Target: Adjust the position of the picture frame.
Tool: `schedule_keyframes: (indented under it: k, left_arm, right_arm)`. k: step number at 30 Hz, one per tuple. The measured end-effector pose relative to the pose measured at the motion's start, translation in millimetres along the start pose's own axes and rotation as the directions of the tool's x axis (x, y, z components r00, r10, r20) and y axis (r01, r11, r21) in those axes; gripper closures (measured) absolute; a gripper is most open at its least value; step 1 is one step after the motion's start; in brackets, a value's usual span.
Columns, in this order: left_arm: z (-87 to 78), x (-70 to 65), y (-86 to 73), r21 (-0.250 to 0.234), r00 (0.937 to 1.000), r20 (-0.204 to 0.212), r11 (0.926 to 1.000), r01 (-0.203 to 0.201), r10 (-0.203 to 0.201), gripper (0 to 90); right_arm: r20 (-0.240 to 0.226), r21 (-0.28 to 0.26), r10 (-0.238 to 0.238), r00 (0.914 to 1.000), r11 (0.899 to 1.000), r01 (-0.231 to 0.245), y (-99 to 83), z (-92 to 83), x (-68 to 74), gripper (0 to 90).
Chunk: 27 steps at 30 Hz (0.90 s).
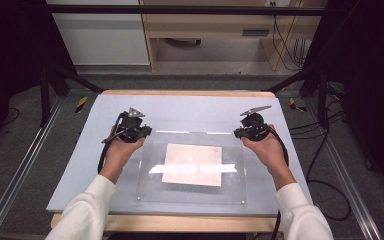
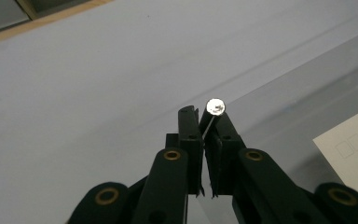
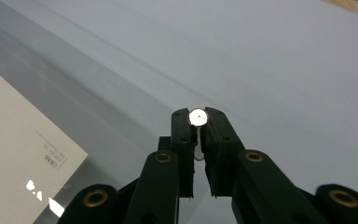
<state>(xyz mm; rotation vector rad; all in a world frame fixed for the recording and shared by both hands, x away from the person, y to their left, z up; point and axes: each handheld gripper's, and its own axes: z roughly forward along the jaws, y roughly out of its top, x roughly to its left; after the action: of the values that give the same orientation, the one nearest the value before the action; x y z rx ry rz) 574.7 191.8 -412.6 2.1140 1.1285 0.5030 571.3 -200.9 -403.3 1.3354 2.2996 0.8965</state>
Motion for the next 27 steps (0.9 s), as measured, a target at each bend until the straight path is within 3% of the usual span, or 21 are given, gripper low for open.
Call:
schedule_keyframes:
  k: [11,17,27]
  left_arm:
    - [19.7,2.7,-14.5,0.044,0.9998,-0.009,0.9989,0.016,-0.016,84.7]
    - [25.5,2.2,-17.0,0.056,1.0,0.001,0.9984,0.0,0.0,84.8]
    - [30.5,2.1,-23.7,0.051,0.9998,-0.007,0.9985,0.02,-0.02,84.9]
  right_arm:
    - [-0.018,0.042,0.02,0.9996,0.999,-0.019,-9.9,32.2,-5.9,82.9]
    - [-0.025,0.054,0.032,0.9992,0.998,-0.031,-15.9,38.6,-7.9,83.1]
    - [-0.018,0.045,0.034,0.9993,0.998,-0.033,-21.3,45.3,-7.0,83.6]
